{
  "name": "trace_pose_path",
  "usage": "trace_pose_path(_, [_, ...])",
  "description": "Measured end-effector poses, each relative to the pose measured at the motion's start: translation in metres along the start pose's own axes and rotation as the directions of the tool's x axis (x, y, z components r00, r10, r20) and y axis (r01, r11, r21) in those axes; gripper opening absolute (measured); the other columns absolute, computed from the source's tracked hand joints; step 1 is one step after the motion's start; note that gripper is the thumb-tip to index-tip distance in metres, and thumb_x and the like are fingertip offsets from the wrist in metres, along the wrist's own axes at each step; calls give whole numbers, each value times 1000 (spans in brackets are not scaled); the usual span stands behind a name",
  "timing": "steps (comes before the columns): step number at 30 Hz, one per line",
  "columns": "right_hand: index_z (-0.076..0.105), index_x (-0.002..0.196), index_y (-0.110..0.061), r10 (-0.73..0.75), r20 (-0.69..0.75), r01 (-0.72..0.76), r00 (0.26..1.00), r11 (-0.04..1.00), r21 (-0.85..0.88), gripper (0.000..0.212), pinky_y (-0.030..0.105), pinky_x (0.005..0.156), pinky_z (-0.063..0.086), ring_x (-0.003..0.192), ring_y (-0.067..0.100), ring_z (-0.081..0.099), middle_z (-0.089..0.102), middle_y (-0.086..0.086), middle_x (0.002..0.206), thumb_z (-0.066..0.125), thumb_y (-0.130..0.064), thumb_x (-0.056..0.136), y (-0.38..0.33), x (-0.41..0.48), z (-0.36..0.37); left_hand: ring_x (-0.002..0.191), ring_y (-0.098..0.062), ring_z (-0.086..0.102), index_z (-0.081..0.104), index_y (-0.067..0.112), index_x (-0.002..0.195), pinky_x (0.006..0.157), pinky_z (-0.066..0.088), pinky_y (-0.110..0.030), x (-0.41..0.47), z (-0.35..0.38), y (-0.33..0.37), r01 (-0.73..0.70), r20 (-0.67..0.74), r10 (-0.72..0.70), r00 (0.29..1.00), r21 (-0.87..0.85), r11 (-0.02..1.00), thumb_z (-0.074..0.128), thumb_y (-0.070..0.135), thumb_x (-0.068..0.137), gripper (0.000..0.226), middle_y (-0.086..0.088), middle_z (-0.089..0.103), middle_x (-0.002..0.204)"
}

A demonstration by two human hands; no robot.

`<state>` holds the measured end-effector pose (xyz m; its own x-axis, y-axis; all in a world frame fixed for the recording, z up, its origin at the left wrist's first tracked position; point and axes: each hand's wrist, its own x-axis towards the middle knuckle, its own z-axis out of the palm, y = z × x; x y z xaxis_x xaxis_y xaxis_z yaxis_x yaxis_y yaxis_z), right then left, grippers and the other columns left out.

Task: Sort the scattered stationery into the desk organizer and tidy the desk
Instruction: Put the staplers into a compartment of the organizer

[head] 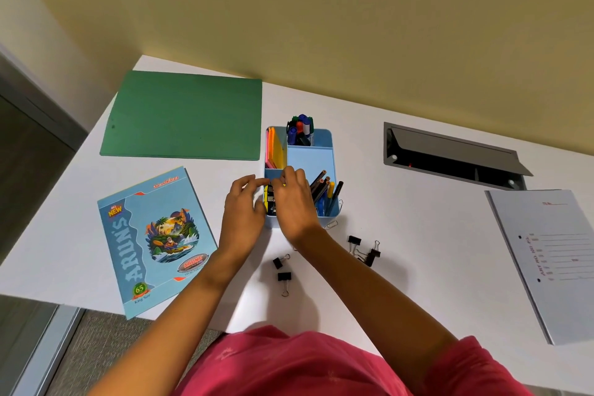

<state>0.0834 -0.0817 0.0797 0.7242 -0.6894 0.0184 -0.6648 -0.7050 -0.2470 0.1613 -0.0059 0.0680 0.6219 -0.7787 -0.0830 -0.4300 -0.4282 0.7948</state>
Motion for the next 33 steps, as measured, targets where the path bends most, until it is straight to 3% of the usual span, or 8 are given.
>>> trace_pose_path(9, [48,127,-1,31,-15,-30,999,998,61,38,36,98,37,116,30,43,46,19,128,47,8,90,-2,0,-3,135,-30,33,45,21,139,106,35,-47,-1,2,4,-67,38,58,998,280,958,47,8,93,48,-5,30,154])
trace_pose_path(16, [46,129,-3,14,-62,-8,998,995,99,41,35,98,38,114,30,45,47,18,128,47,9,89,-4,-2,-5,137,-28,32,40,17,142,111,29,-40,-3,4,2,-68,57,59,997,181,981,49,8,94,50,-7,32,152])
trace_pose_path(20, [62,112,-2,-28,-205,51,978,992,111,37,30,85,50,98,26,59,62,14,107,71,1,76,-5,-15,-6,134,-21,37,33,16,144,109,27,-27,-7,3,5,-12,31,11,999,7,1000,47,9,96,51,-5,38,148])
trace_pose_path(23, [63,108,7,-154,-397,217,905,969,119,25,30,91,48,102,28,55,64,21,105,43,-6,99,-3,-40,-14,130,-23,46,35,16,144,109,36,-36,-10,3,5,123,4,-124,992,-135,983,47,17,98,48,-5,42,147])
trace_pose_path(24, [64,106,7,-142,-442,216,886,968,124,29,29,91,47,103,26,54,64,21,104,39,-4,100,-1,-47,-20,129,-24,48,37,15,143,108,38,-38,-11,2,3,183,14,-183,983,-167,969,48,19,98,47,-6,44,146])
trace_pose_path(26, [64,107,2,-67,-475,154,878,977,147,26,26,90,46,103,22,50,63,16,105,54,13,86,9,-60,-27,126,-27,51,42,17,140,108,39,-41,-15,3,-4,304,65,-297,953,-246,920,50,23,98,43,-6,49,142])
trace_pose_path(29, [54,114,-5,102,-495,36,863,965,261,62,19,95,38,106,21,46,52,12,112,49,31,64,31,-77,-26,120,-29,55,43,23,139,100,48,-46,-22,6,-11,434,154,-407,900,-384,815,52,31,96,45,-7,52,139])
trace_pose_path(33, [58,110,-6,388,-396,-222,832,887,404,56,-3,85,30,101,16,50,54,11,108,45,30,69,55,-92,-26,109,-24,61,42,24,141,78,55,-32,-29,12,-7,486,229,-431,873,-489,724,53,28,96,46,-7,49,140])
